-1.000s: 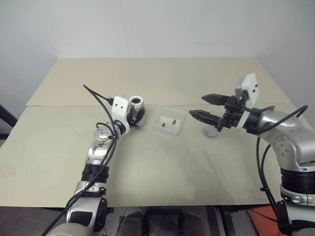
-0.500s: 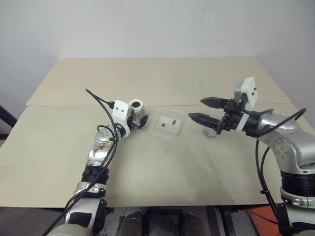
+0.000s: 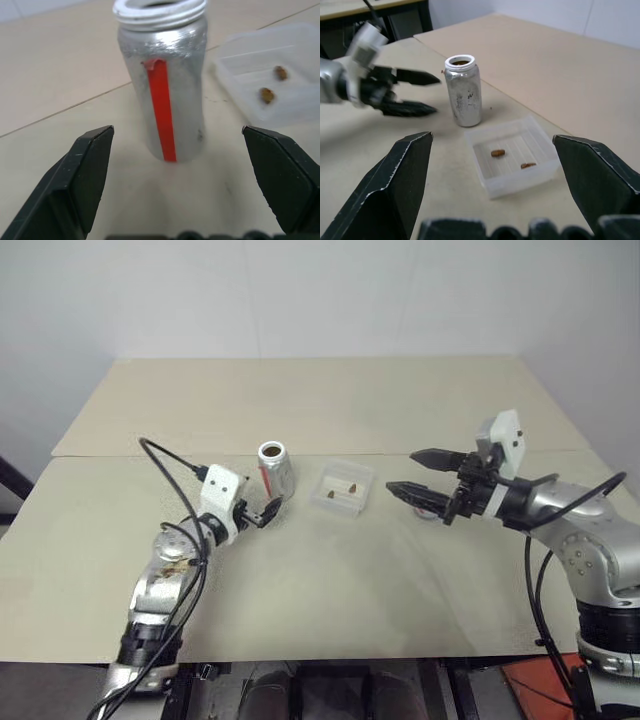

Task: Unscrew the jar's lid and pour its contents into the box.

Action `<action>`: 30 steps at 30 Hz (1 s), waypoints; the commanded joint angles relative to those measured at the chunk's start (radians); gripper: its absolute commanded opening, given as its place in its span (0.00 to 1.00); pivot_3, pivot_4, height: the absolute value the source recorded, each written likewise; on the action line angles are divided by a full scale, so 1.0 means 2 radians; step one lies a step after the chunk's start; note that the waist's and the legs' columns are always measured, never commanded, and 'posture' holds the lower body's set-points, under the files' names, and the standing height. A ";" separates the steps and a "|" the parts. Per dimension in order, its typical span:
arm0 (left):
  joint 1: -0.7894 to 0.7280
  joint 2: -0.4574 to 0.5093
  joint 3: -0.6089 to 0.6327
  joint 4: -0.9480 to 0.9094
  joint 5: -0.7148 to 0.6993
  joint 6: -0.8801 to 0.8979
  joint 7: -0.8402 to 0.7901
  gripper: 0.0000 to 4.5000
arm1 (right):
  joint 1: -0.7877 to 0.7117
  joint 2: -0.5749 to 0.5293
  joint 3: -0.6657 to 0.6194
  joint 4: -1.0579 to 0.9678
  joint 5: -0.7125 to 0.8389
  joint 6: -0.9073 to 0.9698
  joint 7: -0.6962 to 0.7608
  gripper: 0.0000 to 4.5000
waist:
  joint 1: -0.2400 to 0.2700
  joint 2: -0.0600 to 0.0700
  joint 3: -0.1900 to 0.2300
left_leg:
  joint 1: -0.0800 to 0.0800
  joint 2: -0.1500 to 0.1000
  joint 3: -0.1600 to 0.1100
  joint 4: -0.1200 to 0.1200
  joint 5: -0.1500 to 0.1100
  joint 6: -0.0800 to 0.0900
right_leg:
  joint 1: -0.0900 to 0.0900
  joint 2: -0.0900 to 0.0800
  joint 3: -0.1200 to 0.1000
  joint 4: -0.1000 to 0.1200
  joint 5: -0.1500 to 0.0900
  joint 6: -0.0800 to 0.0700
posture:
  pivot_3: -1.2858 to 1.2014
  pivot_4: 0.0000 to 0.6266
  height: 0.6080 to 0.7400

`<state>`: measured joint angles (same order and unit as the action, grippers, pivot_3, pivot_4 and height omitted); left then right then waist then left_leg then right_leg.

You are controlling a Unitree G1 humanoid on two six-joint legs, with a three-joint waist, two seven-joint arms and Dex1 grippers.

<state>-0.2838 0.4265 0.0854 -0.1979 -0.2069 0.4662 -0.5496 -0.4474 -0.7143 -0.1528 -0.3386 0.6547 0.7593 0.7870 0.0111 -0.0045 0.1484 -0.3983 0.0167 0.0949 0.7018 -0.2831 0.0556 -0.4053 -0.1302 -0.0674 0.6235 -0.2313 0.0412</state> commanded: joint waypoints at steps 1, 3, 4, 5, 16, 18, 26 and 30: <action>0.022 0.042 0.038 -0.076 -0.045 -0.004 -0.047 0.99 | 0.011 -0.015 -0.028 -0.021 0.018 -0.007 0.014 1.00 | 0.000 0.000 0.000 | 0.000 0.000 0.000 0.000 0.000 0.000 | 0.000 0.000 0.000 0.000 0.000 0.000 | 0.52 0.24 1.00; 0.041 0.055 0.060 -0.090 -0.070 -0.038 -0.075 0.99 | 0.020 -0.024 -0.033 -0.018 0.017 -0.012 0.027 1.00 | 0.000 0.000 0.000 | 0.000 0.000 0.000 0.000 0.000 0.000 | 0.000 0.000 0.000 0.000 0.000 0.000 | 0.52 0.24 1.00; 0.047 0.063 0.070 -0.091 -0.075 -0.054 -0.083 0.99 | 0.025 -0.030 -0.035 -0.016 0.016 -0.017 0.036 1.00 | 0.000 0.000 0.000 | 0.000 0.000 0.000 0.000 0.000 0.000 | 0.000 0.000 0.000 0.000 0.000 0.000 | 0.52 0.24 1.00; 0.050 0.081 0.074 -0.090 -0.081 -0.056 -0.105 0.99 | 0.030 -0.036 -0.038 -0.015 0.016 -0.022 0.045 1.00 | 0.001 0.000 0.000 | 0.000 0.000 0.000 0.000 0.000 0.000 | 0.000 0.000 0.000 0.000 0.000 0.000 | 0.52 0.24 1.00; 0.019 0.251 0.097 -0.013 -0.166 -0.047 -0.313 0.99 | 0.070 -0.110 -0.076 0.012 0.007 -0.054 0.115 1.00 | 0.000 0.000 0.000 | 0.001 0.000 0.000 -0.001 0.000 0.001 | 0.000 0.000 0.000 0.000 0.000 -0.001 | 0.52 0.24 1.00; 0.007 0.264 0.093 0.003 -0.165 -0.054 -0.332 0.99 | 0.076 -0.119 -0.081 0.018 0.005 -0.061 0.125 1.00 | 0.000 0.000 0.000 | 0.001 0.000 0.001 -0.001 0.000 0.001 | 0.001 0.000 0.000 -0.001 0.000 -0.001 | 0.52 0.24 1.00; -0.006 0.259 0.085 0.009 -0.161 -0.062 -0.344 0.99 | 0.080 -0.132 -0.086 0.027 -0.001 -0.066 0.137 1.00 | -0.001 0.000 0.000 | 0.001 0.000 0.001 -0.001 0.000 0.001 | 0.000 0.000 0.001 -0.001 0.000 0.000 | 0.52 0.24 1.00; -0.004 0.258 0.088 0.008 -0.164 -0.062 -0.345 0.99 | 0.079 -0.132 -0.086 0.027 -0.002 -0.066 0.138 1.00 | 0.000 0.000 0.000 | 0.001 0.000 0.001 -0.001 0.000 0.001 | 0.000 0.000 0.001 -0.001 0.000 0.000 | 0.52 0.24 1.00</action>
<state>-0.2903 0.9400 0.2450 -0.1683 -0.5170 0.3538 -1.2362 -0.2888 -0.9576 -0.2887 -0.2677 0.6487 0.6512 1.0602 0.0106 -0.0041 0.1483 -0.3962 0.0164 0.0971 0.6989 -0.2838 0.0566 -0.4046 -0.1303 -0.0661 0.6220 -0.2321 0.0403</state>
